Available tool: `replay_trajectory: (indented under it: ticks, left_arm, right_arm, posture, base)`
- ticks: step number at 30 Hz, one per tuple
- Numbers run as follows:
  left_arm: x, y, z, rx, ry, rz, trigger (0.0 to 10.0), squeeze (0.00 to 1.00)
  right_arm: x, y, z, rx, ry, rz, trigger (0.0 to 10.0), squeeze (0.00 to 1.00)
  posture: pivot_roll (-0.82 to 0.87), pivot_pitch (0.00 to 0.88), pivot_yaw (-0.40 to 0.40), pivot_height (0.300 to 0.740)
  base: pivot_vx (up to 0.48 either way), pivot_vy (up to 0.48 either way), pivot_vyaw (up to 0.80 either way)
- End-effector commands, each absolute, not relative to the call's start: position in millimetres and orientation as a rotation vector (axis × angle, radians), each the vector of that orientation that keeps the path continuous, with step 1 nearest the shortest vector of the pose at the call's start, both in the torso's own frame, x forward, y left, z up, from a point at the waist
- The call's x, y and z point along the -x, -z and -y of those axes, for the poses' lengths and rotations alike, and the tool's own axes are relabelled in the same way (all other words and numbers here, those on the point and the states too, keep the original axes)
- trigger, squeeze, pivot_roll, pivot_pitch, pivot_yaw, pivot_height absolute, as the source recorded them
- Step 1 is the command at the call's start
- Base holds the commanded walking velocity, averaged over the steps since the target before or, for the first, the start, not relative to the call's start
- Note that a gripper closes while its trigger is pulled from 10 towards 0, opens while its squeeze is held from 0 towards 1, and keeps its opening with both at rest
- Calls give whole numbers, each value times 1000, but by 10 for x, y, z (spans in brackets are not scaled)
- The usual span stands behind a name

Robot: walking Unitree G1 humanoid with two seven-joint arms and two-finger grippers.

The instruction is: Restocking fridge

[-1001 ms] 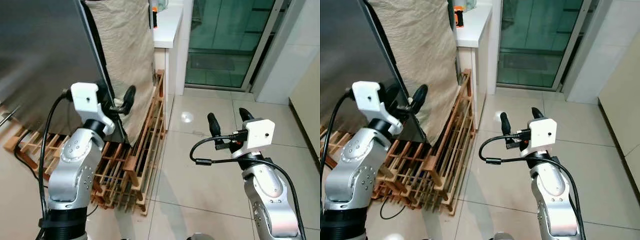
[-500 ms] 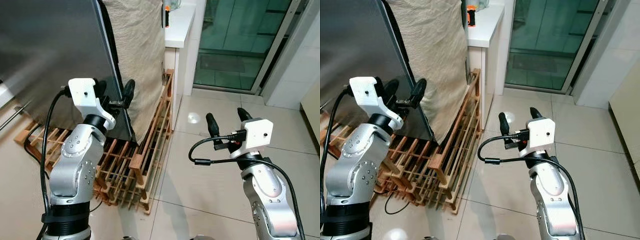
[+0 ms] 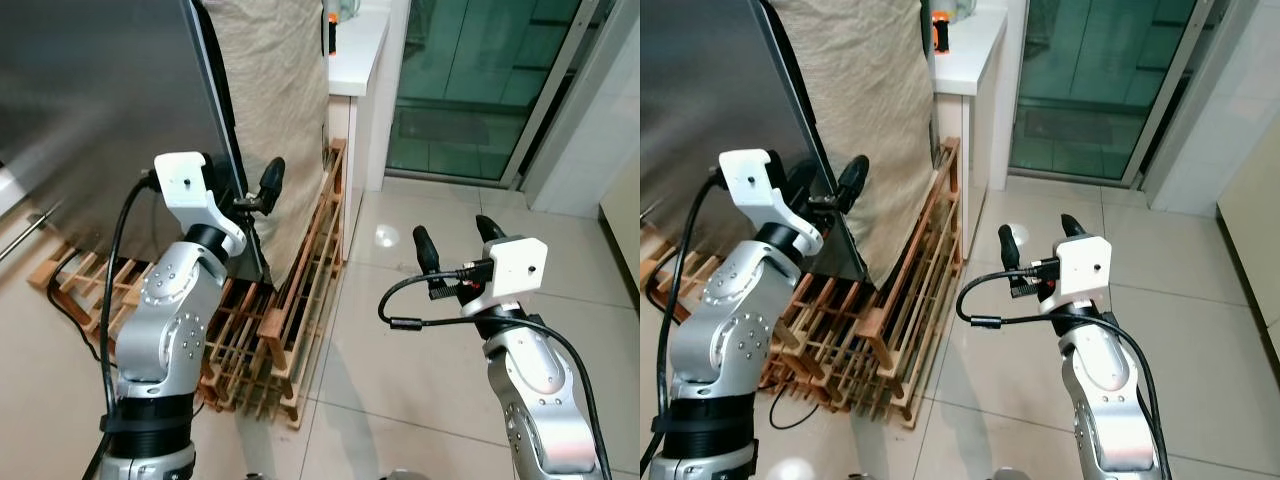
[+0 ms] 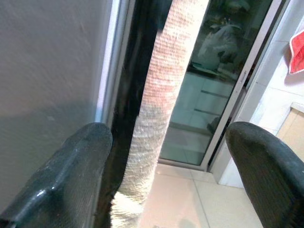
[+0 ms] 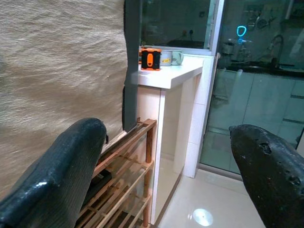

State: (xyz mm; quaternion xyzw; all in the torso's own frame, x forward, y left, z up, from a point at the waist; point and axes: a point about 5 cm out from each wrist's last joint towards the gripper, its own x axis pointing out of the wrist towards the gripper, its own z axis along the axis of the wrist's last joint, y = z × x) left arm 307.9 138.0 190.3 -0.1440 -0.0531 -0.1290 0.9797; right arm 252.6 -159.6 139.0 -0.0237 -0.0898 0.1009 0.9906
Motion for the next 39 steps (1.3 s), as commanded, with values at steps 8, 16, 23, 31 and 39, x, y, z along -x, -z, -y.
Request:
replay_trajectory:
  ticks: [8,16,23,31,39]
  left_arm:
    - [-3272,-1972,-1261,305,268,118,10000,0]
    - [-3450,-1883,-992,317,328,56,10000,0]
    - [-3433,-2104,64,408,849,43,10000,0]
    - [-3047,-2213,868,514,1229,16,10000,0]
    - [-3216,-2304,399,579,1182,87,10000,0]
  right_arm:
    - [-2543,-1417,1603,66,-195,201,10000,0]
    - [-2549,-1423,1604,66,-191,202,10000,0]
    - [-2566,-1418,1631,77,-177,197,10000,0]
    - [-2426,-1383,1697,84,-126,181,10000,0]
    - [-2388,-1453,1744,100,-96,191,10000,0]
  posture:
    - [-211,0,90,736]
    - [-217,0,84,736]
    - [-259,0,90,736]
    - [-379,0,120,736]
    - [-346,0,104,736]
  base:
    - [0,0,0]
    - [0,0,0]
    - [0,0,0]
    - [0,0,0]
    - [0,0,0]
